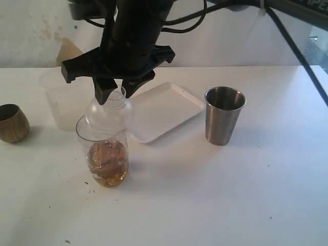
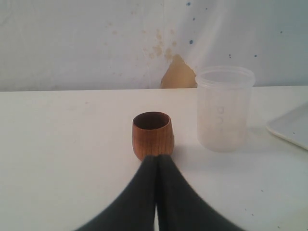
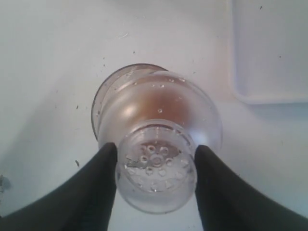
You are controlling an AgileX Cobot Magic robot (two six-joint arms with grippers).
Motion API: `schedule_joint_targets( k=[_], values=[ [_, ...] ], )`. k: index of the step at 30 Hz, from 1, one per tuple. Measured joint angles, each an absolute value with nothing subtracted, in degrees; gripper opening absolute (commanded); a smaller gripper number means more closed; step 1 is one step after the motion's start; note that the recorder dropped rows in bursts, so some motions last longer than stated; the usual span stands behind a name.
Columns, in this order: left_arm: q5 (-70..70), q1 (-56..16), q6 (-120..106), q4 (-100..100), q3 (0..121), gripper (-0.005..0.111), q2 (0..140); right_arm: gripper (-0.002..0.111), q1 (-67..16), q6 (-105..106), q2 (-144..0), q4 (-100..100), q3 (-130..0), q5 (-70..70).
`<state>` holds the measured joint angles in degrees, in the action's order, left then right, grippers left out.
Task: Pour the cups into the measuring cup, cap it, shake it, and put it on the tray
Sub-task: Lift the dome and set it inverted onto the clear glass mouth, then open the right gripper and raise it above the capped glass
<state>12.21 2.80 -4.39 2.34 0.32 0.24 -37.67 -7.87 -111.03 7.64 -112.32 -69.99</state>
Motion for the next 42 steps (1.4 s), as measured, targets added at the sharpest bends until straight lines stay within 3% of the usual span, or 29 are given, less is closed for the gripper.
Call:
schedule_joint_targets(
  k=[33, 36, 42],
  values=[
    [12.2, 2.8, -4.4, 2.3, 0.3, 0.0, 0.2, 0.001, -37.7, -8.0, -112.7, 10.2, -112.3, -68.0],
    [12.2, 2.8, -4.4, 2.3, 0.3, 0.0, 0.2, 0.009, -37.8, -8.0, -112.9, 10.4, -112.3, -67.1],
    [12.2, 2.8, -4.4, 2.3, 0.3, 0.0, 0.2, 0.043, -37.8, -8.0, -113.0, 10.4, -112.3, -66.1]
  ],
)
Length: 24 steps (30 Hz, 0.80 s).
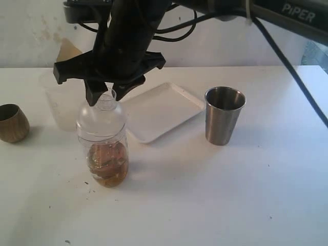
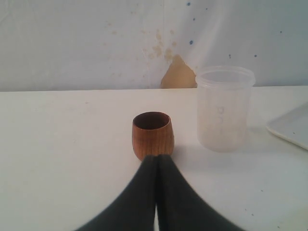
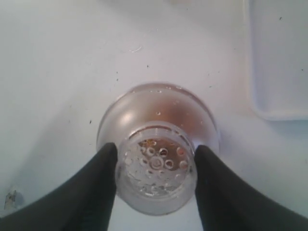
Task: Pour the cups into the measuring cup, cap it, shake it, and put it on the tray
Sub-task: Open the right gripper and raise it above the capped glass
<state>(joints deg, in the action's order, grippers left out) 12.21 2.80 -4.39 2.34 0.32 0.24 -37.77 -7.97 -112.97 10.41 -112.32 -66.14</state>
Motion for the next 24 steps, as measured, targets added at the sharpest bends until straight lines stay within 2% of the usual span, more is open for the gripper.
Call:
schedule_joint_targets(
  k=[2, 4, 11, 12, 14, 15, 16, 17, 20, 24],
  values=[
    [12.2, 2.8, -4.4, 2.3, 0.3, 0.0, 0.2, 0.053, -37.8, -8.0, -113.0, 10.4, -112.3, -65.9],
    [12.2, 2.8, -4.4, 2.3, 0.3, 0.0, 0.2, 0.057, -37.8, -8.0, -113.0, 10.4, -112.3, -65.6],
    [12.2, 2.8, -4.4, 2.3, 0.3, 0.0, 0.2, 0.057, -37.8, -6.1, -112.8, 10.6, -113.0, -65.6],
    [12.2, 2.8, -4.4, 2.3, 0.3, 0.0, 0.2, 0.054, -37.8, -6.0, -112.6, 10.6, -113.3, -65.6],
    [12.2, 2.8, -4.4, 2.3, 0.3, 0.0, 0.2, 0.041, -37.8, -5.8, -110.3, 10.3, -114.1, -65.7],
    [12.2, 2.8, -4.4, 2.3, 0.3, 0.0, 0.2, 0.025, -37.8, -5.8, -109.6, 9.9, -114.1, -65.7],
    [12.2, 2.8, -4.4, 2.3, 0.3, 0.0, 0.2, 0.017, -37.8, -5.8, -108.7, 8.1, -114.1, -66.2],
    [12.2, 2.8, -4.4, 2.3, 0.3, 0.0, 0.2, 0.003, -37.8, -5.8, -108.2, 6.7, -114.2, -67.1],
    [12.2, 2.8, -4.4, 2.3, 0.3, 0.0, 0.2, 0.0, -37.8, -6.8, -108.2, -0.6, -114.1, -69.4],
    [12.2, 2.8, -4.4, 2.3, 0.3, 0.0, 0.2, 0.0, -37.8, -7.4, -109.3, -1.0, -113.0, -69.8]
  ],
)
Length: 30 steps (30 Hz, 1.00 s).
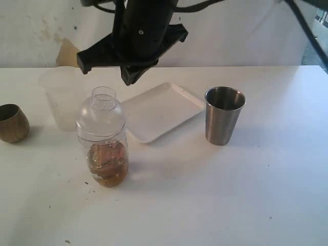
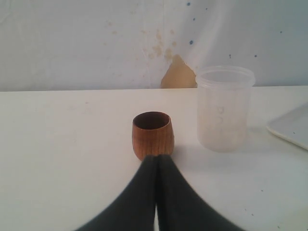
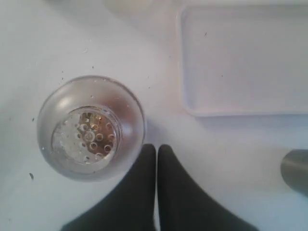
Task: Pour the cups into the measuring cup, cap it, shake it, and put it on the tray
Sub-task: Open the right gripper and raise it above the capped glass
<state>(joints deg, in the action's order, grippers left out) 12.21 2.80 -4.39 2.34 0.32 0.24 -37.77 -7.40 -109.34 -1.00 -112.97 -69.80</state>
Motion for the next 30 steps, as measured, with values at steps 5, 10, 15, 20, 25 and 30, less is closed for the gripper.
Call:
schedule_joint_targets(
  k=[5, 10, 15, 20, 25, 30],
  values=[
    [12.2, 2.8, -4.4, 2.3, 0.3, 0.0, 0.2, 0.0, -37.8, -7.4, -111.7, 0.0, -112.4, -69.9],
    [12.2, 2.8, -4.4, 2.3, 0.3, 0.0, 0.2, 0.0, -37.8, -6.7, -111.7, 4.6, -112.3, -69.9],
    [12.2, 2.8, -4.4, 2.3, 0.3, 0.0, 0.2, 0.0, -37.8, -5.4, -111.7, 7.8, -112.3, -69.6],
    [12.2, 2.8, -4.4, 2.3, 0.3, 0.0, 0.2, 0.0, -37.8, -5.2, -111.7, 7.8, -112.3, -69.6],
    [12.2, 2.8, -4.4, 2.3, 0.3, 0.0, 0.2, 0.0, -37.8, -5.1, -111.7, 7.1, -113.0, -69.4],
    [12.2, 2.8, -4.4, 2.3, 0.3, 0.0, 0.2, 0.0, -38.1, -3.6, -111.1, 9.9, -114.1, -64.0]
  ],
)
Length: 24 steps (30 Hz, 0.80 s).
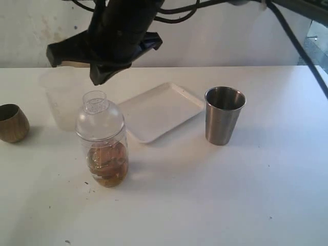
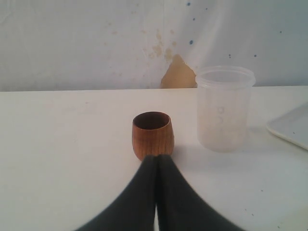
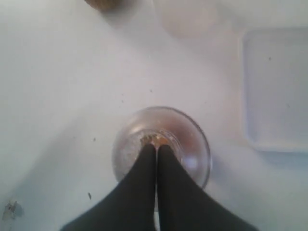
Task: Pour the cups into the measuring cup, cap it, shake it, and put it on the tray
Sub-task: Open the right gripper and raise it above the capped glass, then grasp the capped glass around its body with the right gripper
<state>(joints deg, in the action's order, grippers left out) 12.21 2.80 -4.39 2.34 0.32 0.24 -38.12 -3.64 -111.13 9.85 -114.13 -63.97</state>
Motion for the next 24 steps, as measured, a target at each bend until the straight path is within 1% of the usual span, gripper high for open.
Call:
schedule_joint_targets(
  k=[7, 13, 24],
  values=[
    [12.2, 2.8, -4.4, 2.3, 0.3, 0.0, 0.2, 0.0, -40.8, -3.2, -112.0, 10.4, -114.1, -62.1],
    [12.2, 2.8, -4.4, 2.3, 0.3, 0.0, 0.2, 0.0, -40.9, -3.1, -115.0, 10.3, -114.7, -62.6],
    [12.2, 2.8, -4.4, 2.3, 0.3, 0.0, 0.2, 0.0, -41.1, -2.1, -113.6, 8.9, -114.7, -63.2]
  ],
)
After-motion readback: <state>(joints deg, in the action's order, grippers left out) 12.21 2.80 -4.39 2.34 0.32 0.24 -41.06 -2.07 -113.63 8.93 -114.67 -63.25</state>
